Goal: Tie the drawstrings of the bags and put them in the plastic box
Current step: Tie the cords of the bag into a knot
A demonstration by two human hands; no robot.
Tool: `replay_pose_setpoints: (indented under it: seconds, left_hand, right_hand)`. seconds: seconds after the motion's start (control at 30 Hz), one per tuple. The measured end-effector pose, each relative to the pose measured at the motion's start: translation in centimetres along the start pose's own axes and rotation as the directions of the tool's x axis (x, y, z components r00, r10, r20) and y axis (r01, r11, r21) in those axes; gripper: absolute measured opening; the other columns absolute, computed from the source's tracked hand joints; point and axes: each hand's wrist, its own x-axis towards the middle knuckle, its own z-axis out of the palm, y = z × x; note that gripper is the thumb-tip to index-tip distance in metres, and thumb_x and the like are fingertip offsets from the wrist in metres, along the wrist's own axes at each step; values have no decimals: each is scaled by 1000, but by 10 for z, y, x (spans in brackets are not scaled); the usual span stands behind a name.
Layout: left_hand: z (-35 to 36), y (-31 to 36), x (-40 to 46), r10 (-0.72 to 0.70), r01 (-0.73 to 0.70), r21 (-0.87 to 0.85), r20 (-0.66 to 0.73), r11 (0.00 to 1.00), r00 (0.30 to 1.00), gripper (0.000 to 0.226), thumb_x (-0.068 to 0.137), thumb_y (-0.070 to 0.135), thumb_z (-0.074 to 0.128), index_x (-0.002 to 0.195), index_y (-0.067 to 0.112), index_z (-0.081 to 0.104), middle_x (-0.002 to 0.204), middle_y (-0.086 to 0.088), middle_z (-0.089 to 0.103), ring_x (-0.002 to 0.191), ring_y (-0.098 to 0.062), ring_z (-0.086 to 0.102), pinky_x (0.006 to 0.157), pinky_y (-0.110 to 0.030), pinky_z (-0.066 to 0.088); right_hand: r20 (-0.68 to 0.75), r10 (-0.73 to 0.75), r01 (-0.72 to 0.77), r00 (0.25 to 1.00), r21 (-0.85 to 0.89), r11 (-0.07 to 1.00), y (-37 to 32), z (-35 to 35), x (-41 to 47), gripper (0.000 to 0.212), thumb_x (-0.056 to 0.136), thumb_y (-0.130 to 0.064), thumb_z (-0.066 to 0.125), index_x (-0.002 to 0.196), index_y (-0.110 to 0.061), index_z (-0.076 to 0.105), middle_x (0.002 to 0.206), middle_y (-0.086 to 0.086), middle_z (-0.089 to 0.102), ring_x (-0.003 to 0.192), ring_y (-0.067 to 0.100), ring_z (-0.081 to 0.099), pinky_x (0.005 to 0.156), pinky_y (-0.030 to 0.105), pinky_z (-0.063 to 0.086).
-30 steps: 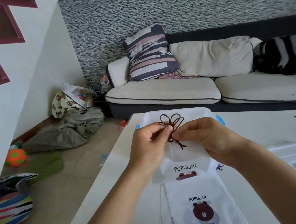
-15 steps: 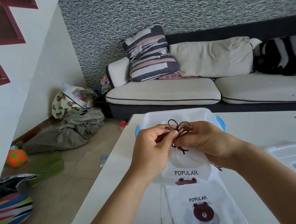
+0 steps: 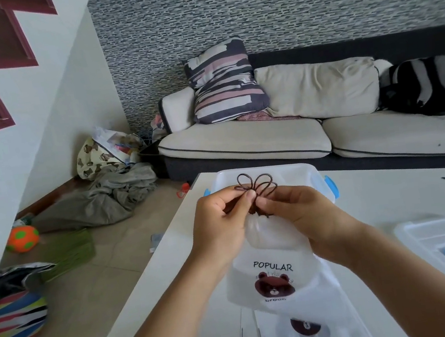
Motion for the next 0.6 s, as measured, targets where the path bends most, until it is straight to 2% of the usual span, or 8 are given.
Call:
replay_pose_setpoints:
  seconds: [0.07, 0.13, 0.23, 0.33, 0.43, 0.53, 0.6]
  left_hand:
    - [-1, 1, 0, -22, 21, -35, -19, 999, 1000, 16, 96, 10, 64, 89, 13, 79, 88, 3, 78, 87, -9, 72, 80, -18, 53]
    - [-2, 1, 1, -27, 27, -29, -23, 999, 999, 16, 96, 11, 64, 89, 13, 79, 88, 1, 78, 87, -10, 72, 82, -20, 54]
    - [-2, 0, 2, -25, 25, -15, -28, 1000, 999, 17, 96, 13, 65, 87, 13, 78, 87, 0, 78, 86, -13, 72, 83, -25, 55]
    - [0, 0, 1, -6, 6, 10, -18, 1000, 1000, 16, 96, 12, 65, 89, 10, 78, 87, 0, 77, 89, -19, 73, 83, -28, 56]
    - [4, 2, -1, 22, -22, 49, 7, 999, 1000, 16, 96, 10, 65, 87, 12, 79, 85, 3, 77, 84, -11, 72, 79, -23, 55]
    - [6, 1, -2, 31, -32, 76, 17, 997, 999, 13, 94, 11, 67, 89, 11, 79, 86, 5, 78, 84, -7, 72, 79, -19, 53]
    - [6, 1, -1, 40, -42, 71, 22, 997, 999, 12, 93, 10, 68, 88, 12, 79, 86, 7, 78, 83, -5, 71, 77, -17, 51]
  right_hand:
    - [39, 43, -45, 998, 75, 996, -4, -4, -2, 28, 95, -14, 63, 110, 9, 69, 102, 15, 74, 90, 19, 71, 74, 22, 57]
    - [78, 50, -59, 996, 117, 991, -7, -6, -4, 30, 92, -11, 64, 114, 8, 68, 109, 16, 74, 96, 17, 72, 76, 18, 56]
    - [99, 74, -85, 992, 109, 990, -7, -9, -2, 37, 80, -4, 70, 115, 6, 68, 110, 15, 74, 100, 17, 71, 81, 19, 56]
    - [102, 99, -107, 990, 80, 991, -9, -10, -1, 38, 82, 1, 70, 119, 8, 65, 112, 20, 73, 100, 22, 72, 78, 21, 57]
    - [125, 104, -110, 987, 42, 993, -12, -9, -2, 40, 80, 1, 72, 119, 8, 66, 116, 23, 71, 108, 29, 71, 81, 24, 58]
    - [90, 87, -87, 992, -8, 996, -12, -7, -1, 35, 79, 2, 73, 113, 8, 68, 112, 25, 72, 105, 32, 71, 86, 29, 59]
    - [67, 38, -35, 997, -34, 999, -13, -5, -1, 23, 82, 8, 69, 105, 7, 71, 102, 22, 74, 95, 28, 73, 81, 26, 58]
